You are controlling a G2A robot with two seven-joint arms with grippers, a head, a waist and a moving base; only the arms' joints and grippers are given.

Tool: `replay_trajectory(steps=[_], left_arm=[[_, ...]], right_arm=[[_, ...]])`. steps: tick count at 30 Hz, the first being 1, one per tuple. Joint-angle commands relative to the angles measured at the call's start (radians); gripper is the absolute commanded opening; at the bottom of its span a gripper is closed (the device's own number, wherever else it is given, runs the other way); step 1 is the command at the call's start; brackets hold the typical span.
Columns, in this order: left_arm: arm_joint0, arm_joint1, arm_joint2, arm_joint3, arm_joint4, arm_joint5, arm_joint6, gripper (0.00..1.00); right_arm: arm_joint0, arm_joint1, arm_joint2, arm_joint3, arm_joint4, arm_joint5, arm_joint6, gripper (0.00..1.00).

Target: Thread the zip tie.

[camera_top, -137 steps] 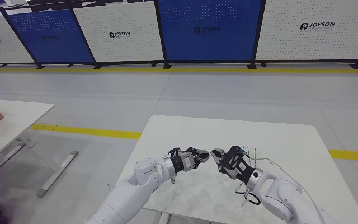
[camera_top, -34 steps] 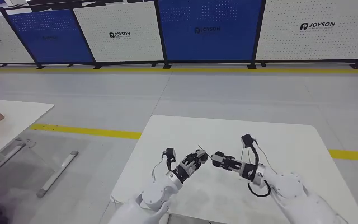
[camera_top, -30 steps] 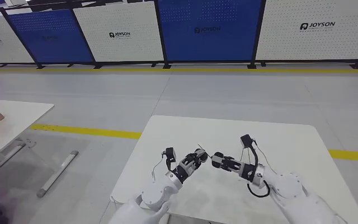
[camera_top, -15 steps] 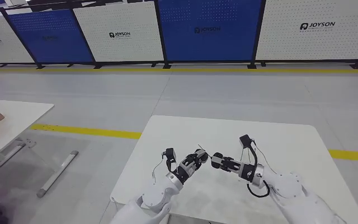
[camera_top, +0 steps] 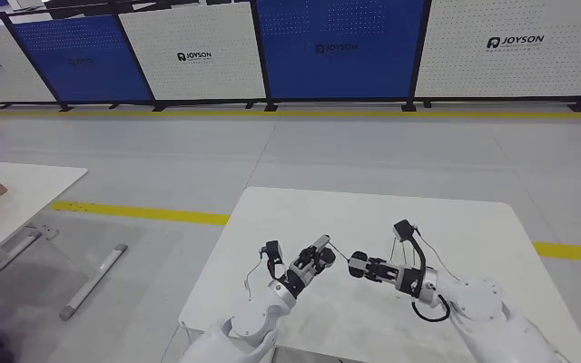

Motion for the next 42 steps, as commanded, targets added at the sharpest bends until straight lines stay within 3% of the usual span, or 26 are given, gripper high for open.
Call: replay_trajectory(steps=[1,5,8,14,17,27,30,32,40,42], left_arm=[[0.000,0.000,0.000,0.000,0.000,0.000,0.000,1.00],[-0.003,0.000,-0.001,0.004,0.009,0.000,0.004,1.00],[-0.018,0.002,0.001,0.026,0.073,-0.007,-0.045,1.00],[-0.027,0.025,-0.034,0.055,0.274,-0.074,-0.203,1.00],[-0.018,0.027,-0.049,0.045,0.273,-0.104,-0.181,1.00],[-0.018,0.026,-0.042,0.045,0.274,-0.098,-0.188,1.00],[-0.026,0.027,-0.024,0.061,0.350,-0.103,-0.212,1.00],[-0.028,0.025,-0.019,0.067,0.383,-0.100,-0.190,1.00],[-0.028,0.025,-0.017,0.067,0.385,-0.098,-0.186,1.00],[-0.026,0.024,-0.010,0.064,0.371,-0.123,-0.214,1.00]], right_arm=[[-0.002,0.001,0.005,-0.001,0.000,0.001,0.007,0.00],[-0.002,0.001,0.005,-0.001,0.000,0.001,0.007,0.00],[-0.006,0.001,0.004,-0.005,-0.007,0.008,-0.001,0.00],[0.025,0.010,0.006,-0.030,-0.068,0.133,0.104,0.00],[0.034,0.013,0.016,-0.054,-0.069,0.177,0.134,0.00],[0.033,0.013,0.017,-0.058,-0.067,0.176,0.137,0.00],[0.033,0.013,0.017,-0.058,-0.067,0.176,0.137,0.00],[0.033,0.013,0.017,-0.058,-0.067,0.176,0.137,0.00],[0.033,0.013,0.017,-0.058,-0.067,0.176,0.137,0.00],[0.033,0.013,0.017,-0.058,-0.067,0.176,0.137,0.00]])
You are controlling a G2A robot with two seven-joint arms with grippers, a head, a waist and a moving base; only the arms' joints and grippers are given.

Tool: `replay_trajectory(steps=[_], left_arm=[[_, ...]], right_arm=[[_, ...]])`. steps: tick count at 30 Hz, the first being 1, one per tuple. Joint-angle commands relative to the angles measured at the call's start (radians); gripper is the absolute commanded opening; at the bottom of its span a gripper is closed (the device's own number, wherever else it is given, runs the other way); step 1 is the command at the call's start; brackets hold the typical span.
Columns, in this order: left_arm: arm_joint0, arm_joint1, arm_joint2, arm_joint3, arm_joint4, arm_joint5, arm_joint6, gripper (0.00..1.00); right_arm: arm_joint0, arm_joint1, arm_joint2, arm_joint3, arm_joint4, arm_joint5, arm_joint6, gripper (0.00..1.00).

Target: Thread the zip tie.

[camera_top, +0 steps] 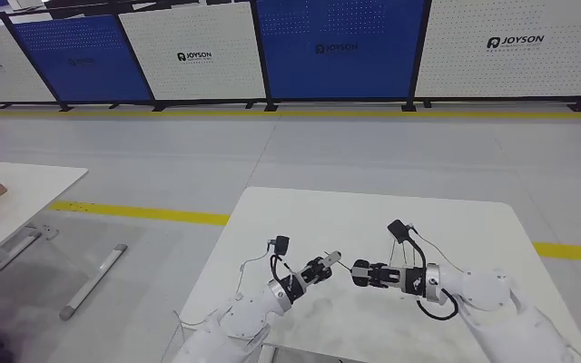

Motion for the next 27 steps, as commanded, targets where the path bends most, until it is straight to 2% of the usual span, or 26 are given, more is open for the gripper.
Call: replay_trajectory(steps=[1,2,4,5,6,7,8,13,14,15,20,27], left_arm=[[0.001,0.001,0.003,0.000,-0.020,-0.031,-0.035,1.00],[0.001,0.002,0.000,0.004,-0.026,-0.049,-0.055,1.00],[0.000,0.003,-0.003,-0.001,-0.028,-0.049,-0.076,1.00],[0.003,0.003,-0.007,0.001,-0.057,-0.049,-0.077,1.00],[0.001,0.003,-0.010,0.002,-0.069,-0.049,-0.082,0.67],[0.000,0.002,-0.013,0.002,-0.085,-0.049,-0.087,0.44],[-0.001,0.002,-0.016,0.003,-0.101,-0.049,-0.095,0.33],[-0.004,0.001,-0.020,0.008,-0.098,-0.049,-0.113,0.11],[-0.005,0.001,-0.019,0.013,-0.097,-0.049,-0.113,0.03],[-0.008,0.000,-0.018,0.016,-0.097,-0.049,-0.113,0.00],[-0.011,-0.002,-0.020,0.022,-0.098,-0.049,-0.113,0.00],[0.001,0.000,-0.031,0.001,-0.091,-0.049,-0.139,0.00]], right_arm=[[0.000,0.000,0.000,0.000,0.000,0.000,0.000,0.00],[0.000,0.000,0.000,0.000,0.000,0.000,0.000,0.00],[0.000,0.000,0.000,0.000,0.000,0.000,0.000,0.00],[0.000,0.000,0.000,0.000,0.000,0.000,0.000,0.00],[0.000,0.000,0.000,0.000,0.000,0.000,0.000,0.00],[0.000,0.000,0.000,0.000,0.000,0.000,0.000,0.00],[0.000,0.000,0.000,0.000,0.000,0.000,0.000,0.00],[0.000,0.000,0.000,0.000,0.000,0.000,0.000,0.00],[0.000,0.000,0.000,0.000,0.000,0.000,0.000,0.00],[0.000,0.000,0.000,0.000,0.000,0.000,0.000,0.00],[0.000,0.000,0.000,0.000,0.000,0.000,0.000,0.00],[0.000,0.000,0.000,0.000,0.000,0.000,0.000,0.00]])
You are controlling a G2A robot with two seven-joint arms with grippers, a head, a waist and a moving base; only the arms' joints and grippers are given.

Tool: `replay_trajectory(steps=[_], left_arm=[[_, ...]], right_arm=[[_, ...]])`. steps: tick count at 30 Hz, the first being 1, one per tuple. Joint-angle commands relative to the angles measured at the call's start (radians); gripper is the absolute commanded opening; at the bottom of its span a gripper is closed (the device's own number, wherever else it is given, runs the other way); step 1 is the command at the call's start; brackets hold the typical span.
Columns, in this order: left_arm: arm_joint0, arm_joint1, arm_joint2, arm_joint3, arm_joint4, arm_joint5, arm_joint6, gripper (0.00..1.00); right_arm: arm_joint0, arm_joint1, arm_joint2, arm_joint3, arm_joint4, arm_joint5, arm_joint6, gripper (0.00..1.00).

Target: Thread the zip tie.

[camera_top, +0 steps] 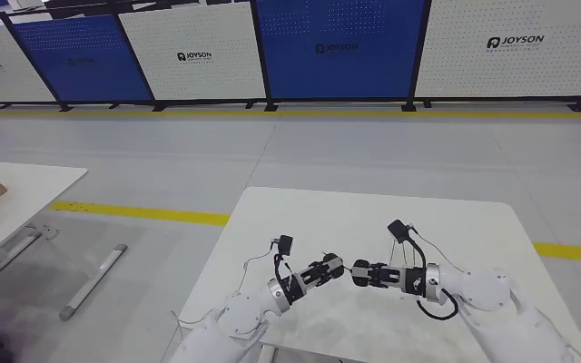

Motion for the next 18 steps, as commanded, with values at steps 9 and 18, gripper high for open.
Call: replay_trajectory(steps=[9,18], left_arm=[[0.031,0.005,-0.019,-0.035,-0.003,0.000,-0.058,0.36],[0.044,0.005,-0.038,-0.047,-0.006,0.000,-0.068,0.00]], right_arm=[[0.000,0.000,0.000,0.000,0.000,0.000,0.000,0.00],[0.000,0.000,0.000,0.000,0.000,0.000,0.000,0.00]])
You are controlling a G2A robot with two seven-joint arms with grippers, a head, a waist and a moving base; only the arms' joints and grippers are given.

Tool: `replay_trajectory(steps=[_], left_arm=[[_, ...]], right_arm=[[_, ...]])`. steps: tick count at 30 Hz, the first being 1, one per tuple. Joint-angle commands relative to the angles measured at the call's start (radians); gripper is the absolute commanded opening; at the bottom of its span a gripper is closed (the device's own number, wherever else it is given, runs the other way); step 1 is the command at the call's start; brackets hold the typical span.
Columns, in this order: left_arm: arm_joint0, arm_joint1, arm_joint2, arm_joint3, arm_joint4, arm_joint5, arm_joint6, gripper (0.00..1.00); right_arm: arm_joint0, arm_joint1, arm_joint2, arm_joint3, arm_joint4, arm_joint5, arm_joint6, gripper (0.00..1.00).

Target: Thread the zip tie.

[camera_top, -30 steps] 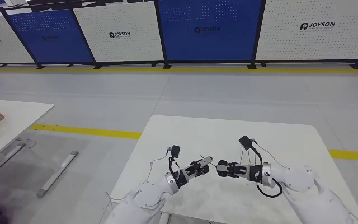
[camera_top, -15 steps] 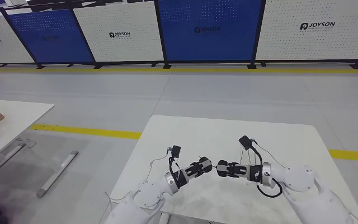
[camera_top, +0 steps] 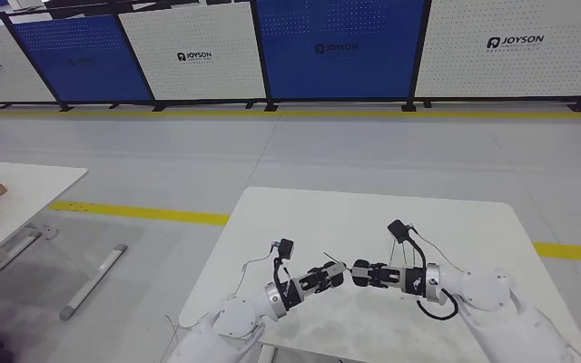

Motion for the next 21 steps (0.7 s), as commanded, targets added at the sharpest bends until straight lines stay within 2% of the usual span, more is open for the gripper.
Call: replay_trajectory(steps=[1,12,13,14,15,17,21], left_arm=[[0.002,-0.001,-0.002,-0.002,0.007,0.000,0.008,0.00],[0.004,-0.005,-0.004,0.000,0.016,0.000,0.012,0.00],[0.004,-0.005,-0.004,0.000,0.016,0.000,0.012,0.04],[0.004,-0.006,-0.004,0.000,0.016,0.000,0.012,0.32],[0.005,-0.006,-0.004,0.000,0.016,0.000,0.012,0.37],[0.005,-0.007,-0.004,0.000,0.016,0.000,0.013,0.43],[0.004,-0.008,-0.003,0.000,0.010,0.000,0.011,0.45]], right_arm=[[0.000,0.000,0.000,0.000,0.000,0.000,0.000,0.00],[0.000,0.000,0.000,0.000,0.000,0.000,0.000,0.00],[0.000,0.000,0.000,0.000,0.000,0.000,0.000,0.00],[0.000,0.000,0.000,0.000,0.000,0.000,0.000,0.00],[0.000,0.000,0.000,0.000,0.000,0.000,0.000,0.00],[0.000,0.000,0.000,0.000,0.000,0.000,0.000,0.00],[0.000,0.000,0.000,0.000,0.000,0.000,0.000,0.00]])
